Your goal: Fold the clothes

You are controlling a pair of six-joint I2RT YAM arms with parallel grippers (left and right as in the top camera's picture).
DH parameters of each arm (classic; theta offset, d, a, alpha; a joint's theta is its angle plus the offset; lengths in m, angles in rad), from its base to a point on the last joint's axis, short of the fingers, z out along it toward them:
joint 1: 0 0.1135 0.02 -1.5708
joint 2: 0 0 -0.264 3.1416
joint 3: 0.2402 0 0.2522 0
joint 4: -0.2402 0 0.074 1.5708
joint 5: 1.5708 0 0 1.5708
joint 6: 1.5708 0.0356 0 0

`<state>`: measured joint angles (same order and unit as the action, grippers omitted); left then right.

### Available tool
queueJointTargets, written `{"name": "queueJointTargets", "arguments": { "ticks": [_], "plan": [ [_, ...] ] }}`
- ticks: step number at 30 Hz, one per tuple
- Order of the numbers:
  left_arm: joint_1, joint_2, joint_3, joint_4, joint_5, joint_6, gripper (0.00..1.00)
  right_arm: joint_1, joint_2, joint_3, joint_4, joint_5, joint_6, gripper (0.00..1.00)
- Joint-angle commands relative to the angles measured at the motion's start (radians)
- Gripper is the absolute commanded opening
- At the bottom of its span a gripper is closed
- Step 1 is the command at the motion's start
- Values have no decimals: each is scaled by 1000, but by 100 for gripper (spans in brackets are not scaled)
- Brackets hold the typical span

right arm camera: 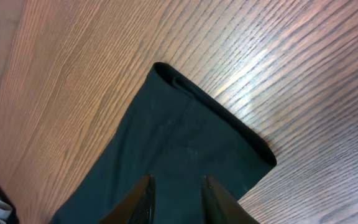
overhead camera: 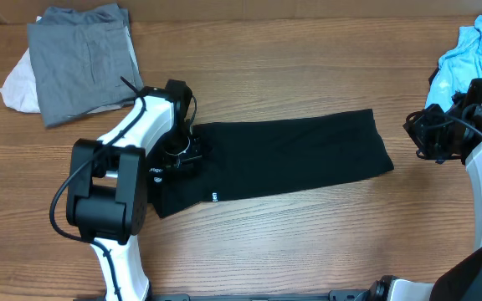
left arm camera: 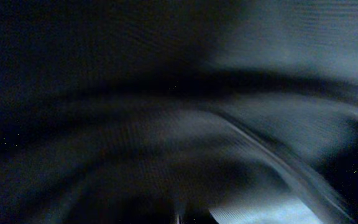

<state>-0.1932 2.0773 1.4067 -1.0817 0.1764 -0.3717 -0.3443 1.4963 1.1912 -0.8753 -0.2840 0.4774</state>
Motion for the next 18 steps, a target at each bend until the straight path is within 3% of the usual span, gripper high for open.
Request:
{"name": "queueJointTargets", "arguments": {
  "ticks": [1, 12, 15, 18],
  "plan": [
    [18, 60, -7, -4, -148, -54, 4, 3, -1, 14, 1, -5, -8, 28],
    [231, 63, -7, -85, -307, -49, 4, 5, -1, 14, -39, 18, 1, 27],
    [285, 63, -3, -85, -319, -12, 5, 28, -1, 14, -32, 18, -11, 38],
    [332, 63, 18, -108, -354, -10, 11, 70, -1, 14, -17, 17, -67, 61]
  ]
}}
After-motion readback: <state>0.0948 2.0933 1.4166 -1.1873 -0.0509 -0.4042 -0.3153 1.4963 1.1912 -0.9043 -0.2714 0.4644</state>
